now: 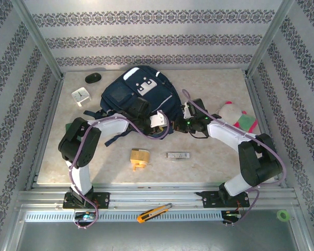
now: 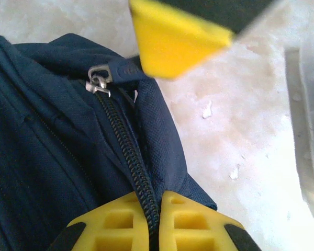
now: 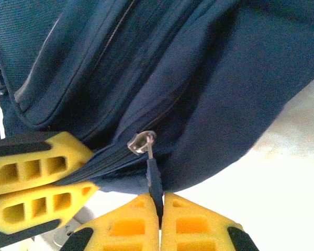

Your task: Pack books, pencil case, and school supplies into a backpack

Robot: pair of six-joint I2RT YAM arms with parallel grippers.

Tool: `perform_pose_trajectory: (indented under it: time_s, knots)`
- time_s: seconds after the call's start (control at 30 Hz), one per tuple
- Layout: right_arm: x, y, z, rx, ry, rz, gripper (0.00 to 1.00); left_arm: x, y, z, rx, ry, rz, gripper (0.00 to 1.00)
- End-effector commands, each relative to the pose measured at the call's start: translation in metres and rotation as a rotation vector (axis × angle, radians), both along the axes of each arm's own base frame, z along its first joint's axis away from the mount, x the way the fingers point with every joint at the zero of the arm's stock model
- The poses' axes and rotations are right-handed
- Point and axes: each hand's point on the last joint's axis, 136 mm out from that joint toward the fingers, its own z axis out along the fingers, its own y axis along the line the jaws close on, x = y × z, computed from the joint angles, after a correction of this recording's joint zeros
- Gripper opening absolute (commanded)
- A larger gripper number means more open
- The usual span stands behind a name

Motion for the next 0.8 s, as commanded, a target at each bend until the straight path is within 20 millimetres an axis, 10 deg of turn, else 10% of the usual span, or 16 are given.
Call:
perform_pose_trajectory:
  time_s: [0.0, 0.33, 0.53, 0.77]
  knots:
    - [0.013, -0.025, -0.008, 0.003, -0.009, -0.046, 0.00, -0.017, 0.028, 0.017, -0.013, -0.015, -0.049, 0.03]
    - [0.021, -0.012, -0.004, 0.067, -0.032, 0.017, 0.00, -0.037, 0.086, 0.013, 0.046, 0.027, -0.035, 0.09]
    - [0.003, 0.015, 0.003, 0.087, -0.056, 0.116, 0.00, -0.038, 0.064, 0.033, -0.035, 0.069, -0.012, 0.52]
    - [-0.004, 0.024, 0.021, 0.109, -0.091, 0.155, 0.09, -0.021, 0.048, 0.028, 0.027, 0.002, 0.054, 0.61]
